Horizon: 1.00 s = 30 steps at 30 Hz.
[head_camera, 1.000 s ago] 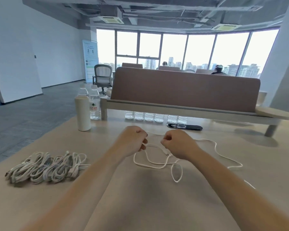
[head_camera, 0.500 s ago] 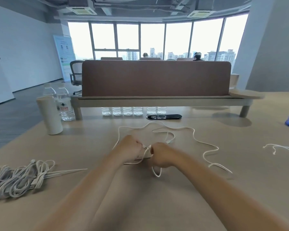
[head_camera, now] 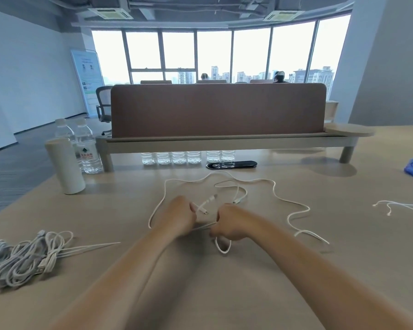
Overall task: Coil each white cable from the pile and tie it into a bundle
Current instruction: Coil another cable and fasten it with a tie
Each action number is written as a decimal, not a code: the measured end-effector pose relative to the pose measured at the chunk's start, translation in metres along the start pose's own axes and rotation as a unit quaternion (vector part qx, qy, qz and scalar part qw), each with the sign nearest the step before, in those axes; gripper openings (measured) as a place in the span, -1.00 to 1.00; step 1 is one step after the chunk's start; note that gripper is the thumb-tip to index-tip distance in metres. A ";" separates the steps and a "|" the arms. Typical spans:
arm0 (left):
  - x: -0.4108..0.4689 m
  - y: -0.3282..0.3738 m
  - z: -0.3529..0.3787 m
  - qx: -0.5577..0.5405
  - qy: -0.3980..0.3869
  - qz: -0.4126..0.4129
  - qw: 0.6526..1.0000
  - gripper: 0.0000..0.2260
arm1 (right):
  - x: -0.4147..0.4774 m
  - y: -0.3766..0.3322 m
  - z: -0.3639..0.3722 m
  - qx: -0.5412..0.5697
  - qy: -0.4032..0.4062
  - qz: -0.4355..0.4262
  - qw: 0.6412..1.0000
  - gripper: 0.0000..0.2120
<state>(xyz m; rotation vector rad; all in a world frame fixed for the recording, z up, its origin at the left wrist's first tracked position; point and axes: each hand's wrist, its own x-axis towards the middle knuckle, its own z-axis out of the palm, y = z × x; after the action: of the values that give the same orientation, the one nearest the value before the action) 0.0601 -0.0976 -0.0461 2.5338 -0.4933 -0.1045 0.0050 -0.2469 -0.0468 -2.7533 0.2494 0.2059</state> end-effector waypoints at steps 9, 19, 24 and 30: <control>-0.005 0.005 -0.040 -0.075 0.039 0.008 0.996 -0.89 | 0.004 0.008 -0.033 -0.009 0.137 0.043 0.990 -0.84; -0.021 0.016 -0.039 -0.055 -0.072 -0.008 0.996 -0.88 | -0.018 0.017 -0.101 0.210 0.340 0.052 0.915 -0.80; -0.027 0.022 -0.035 0.008 -0.122 -0.028 0.992 -0.85 | -0.036 0.011 -0.121 0.288 0.370 0.021 0.883 -0.75; -0.032 0.034 -0.046 -0.051 -0.042 -0.015 0.998 -0.83 | -0.056 0.000 -0.131 0.323 0.323 -0.021 0.889 -0.81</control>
<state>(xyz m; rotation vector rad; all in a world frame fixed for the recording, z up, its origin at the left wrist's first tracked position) 0.0272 -0.0891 0.0100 2.4445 -0.4713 -0.2408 -0.0354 -0.2870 0.0837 -2.0615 0.3491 -0.6975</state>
